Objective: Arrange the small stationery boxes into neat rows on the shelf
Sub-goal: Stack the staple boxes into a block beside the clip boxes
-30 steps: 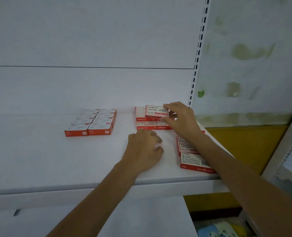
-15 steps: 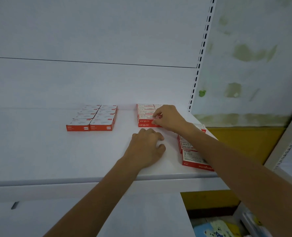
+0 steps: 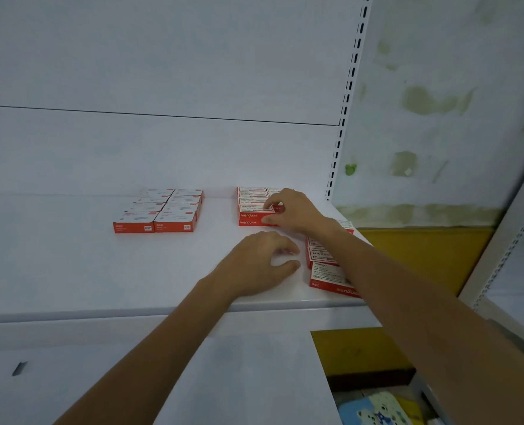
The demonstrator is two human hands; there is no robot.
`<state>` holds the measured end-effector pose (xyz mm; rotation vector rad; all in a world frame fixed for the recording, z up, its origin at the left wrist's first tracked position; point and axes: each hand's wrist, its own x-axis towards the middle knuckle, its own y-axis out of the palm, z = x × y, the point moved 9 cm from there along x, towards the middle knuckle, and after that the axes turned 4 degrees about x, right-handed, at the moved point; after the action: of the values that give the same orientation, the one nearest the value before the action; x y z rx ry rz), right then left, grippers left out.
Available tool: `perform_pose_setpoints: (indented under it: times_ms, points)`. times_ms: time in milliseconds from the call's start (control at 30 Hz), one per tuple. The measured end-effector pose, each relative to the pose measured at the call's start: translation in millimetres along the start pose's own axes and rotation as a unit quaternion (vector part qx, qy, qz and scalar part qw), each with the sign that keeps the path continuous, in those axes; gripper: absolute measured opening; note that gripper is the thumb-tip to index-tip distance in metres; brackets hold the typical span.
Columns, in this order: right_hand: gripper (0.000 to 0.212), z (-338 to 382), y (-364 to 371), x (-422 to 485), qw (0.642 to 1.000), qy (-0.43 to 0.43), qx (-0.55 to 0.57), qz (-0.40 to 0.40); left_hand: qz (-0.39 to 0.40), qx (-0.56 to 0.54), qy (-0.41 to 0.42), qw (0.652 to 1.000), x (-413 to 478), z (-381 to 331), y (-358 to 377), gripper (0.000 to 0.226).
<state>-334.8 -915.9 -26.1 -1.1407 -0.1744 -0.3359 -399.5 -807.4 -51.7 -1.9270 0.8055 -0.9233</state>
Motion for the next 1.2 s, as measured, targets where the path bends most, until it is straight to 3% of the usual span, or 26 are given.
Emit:
perform_pose_setpoints:
  times_ms: [100, 267, 533, 800, 900, 1033, 1100, 1200]
  points:
    - [0.048, -2.6, -3.4, -4.2, 0.999, 0.011, 0.026, 0.043, -0.003, -0.016, 0.017, 1.000, -4.0, -7.4, -2.0, 0.034]
    - [0.029, -39.1, -48.8, -29.6, 0.997, 0.051, 0.045, -0.034, 0.025, -0.035, 0.012, 0.999, -3.3, -7.6, 2.2, 0.034]
    - [0.026, -115.8, -67.3, -86.7, 0.985, 0.146, 0.069, -0.059, 0.019, -0.091, 0.010, 0.996, 20.0, -7.2, 0.9, 0.032]
    - [0.024, -117.9, -60.3, -75.7, 0.993, 0.104, 0.049, -0.039, 0.017, -0.090, 0.018, 0.996, 42.3, -5.9, 20.2, 0.028]
    - [0.025, -116.1, -64.3, -72.3, 0.994, 0.091, 0.042, -0.045, -0.008, -0.107, 0.003, 0.994, 41.9, 2.6, 14.6, 0.026]
    - [0.026, -109.4, -82.7, -68.4, 0.987, 0.082, 0.071, -0.120, -0.058, -0.129, -0.017, 0.990, 39.6, 8.9, 3.4, 0.024]
    - [0.024, -94.1, -88.8, -65.4, 0.985, 0.063, 0.101, -0.128, -0.095, -0.139, -0.019, 0.985, 36.5, 7.4, -6.2, 0.034]
    - [0.018, -58.1, -83.6, -58.0, 0.984, 0.024, 0.156, -0.081, -0.161, -0.161, -0.046, 0.973, 33.6, 9.6, -27.8, 0.055]
